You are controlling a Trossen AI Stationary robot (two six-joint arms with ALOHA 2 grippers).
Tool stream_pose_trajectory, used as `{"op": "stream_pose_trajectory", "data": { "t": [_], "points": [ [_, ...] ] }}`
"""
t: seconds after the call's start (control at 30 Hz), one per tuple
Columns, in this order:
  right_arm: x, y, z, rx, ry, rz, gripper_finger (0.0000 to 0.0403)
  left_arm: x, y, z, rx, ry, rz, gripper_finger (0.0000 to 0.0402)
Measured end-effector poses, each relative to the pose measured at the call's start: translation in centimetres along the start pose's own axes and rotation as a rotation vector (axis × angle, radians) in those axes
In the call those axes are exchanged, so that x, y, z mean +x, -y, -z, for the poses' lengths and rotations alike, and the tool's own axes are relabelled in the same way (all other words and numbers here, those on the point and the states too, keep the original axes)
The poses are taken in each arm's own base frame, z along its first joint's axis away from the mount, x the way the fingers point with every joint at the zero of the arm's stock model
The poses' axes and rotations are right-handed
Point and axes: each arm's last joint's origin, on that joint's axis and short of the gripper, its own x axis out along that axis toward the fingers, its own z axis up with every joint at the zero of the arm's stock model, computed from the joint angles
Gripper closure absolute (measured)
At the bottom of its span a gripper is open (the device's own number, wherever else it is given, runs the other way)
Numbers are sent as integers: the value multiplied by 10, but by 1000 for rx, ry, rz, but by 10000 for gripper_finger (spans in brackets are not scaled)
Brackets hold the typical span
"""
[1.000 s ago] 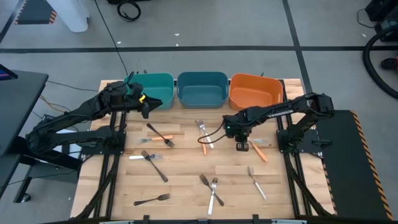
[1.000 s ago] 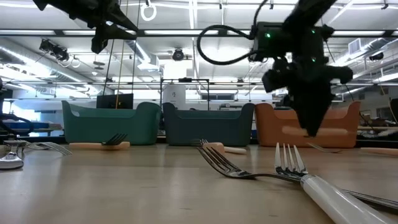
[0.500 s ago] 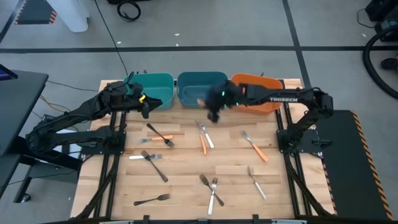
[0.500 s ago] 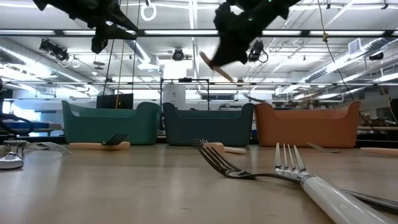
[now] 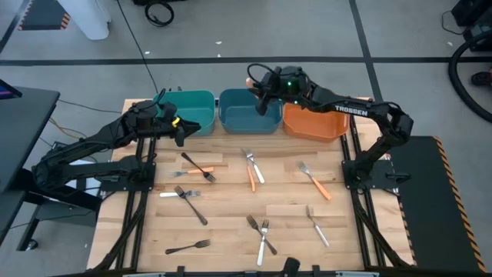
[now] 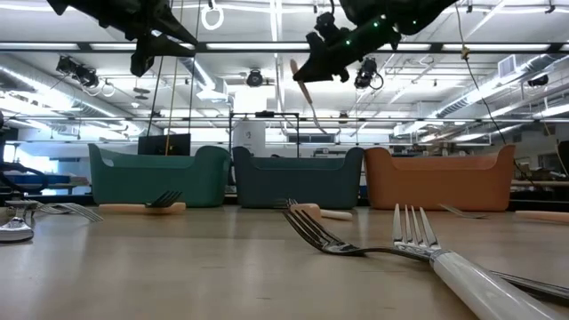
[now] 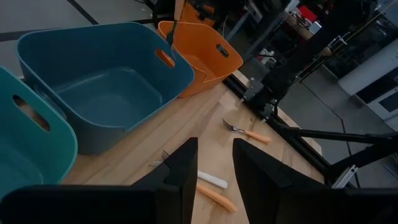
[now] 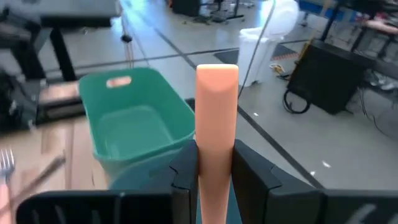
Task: Sort silverware by color (type)
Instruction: Put the top right orange fork in the blue bin
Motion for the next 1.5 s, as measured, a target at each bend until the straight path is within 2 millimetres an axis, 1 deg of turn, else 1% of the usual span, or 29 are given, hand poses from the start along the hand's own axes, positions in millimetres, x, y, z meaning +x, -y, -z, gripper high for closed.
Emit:
{"op": "stream_pose_trajectory", "data": {
  "t": [0.17,0.33,0.4,0.53,0.67,0.9,1.1,1.33,1.5],
  "points": [
    [-1,10,7,3,-46,-67,326,0,0,0,7,0,0,291],
    [-1,13,17,-7,-137,-72,293,0,0,0,8,0,0,291],
    [4,11,21,-27,-155,-83,290,0,0,0,8,0,0,291],
    [19,6,33,-29,-178,-125,297,0,0,0,10,-1,0,292],
    [27,1,37,-35,-176,-106,297,0,0,0,10,-1,-1,292],
    [27,2,39,-34,-190,-93,292,0,0,0,10,-1,0,292],
    [26,4,46,-11,-274,-28,293,0,0,0,10,-1,0,292],
    [25,4,47,-10,-288,-34,287,0,0,0,10,-1,0,292],
    [24,3,52,-6,-340,-43,280,0,0,0,9,-1,0,292]
  ]
}}
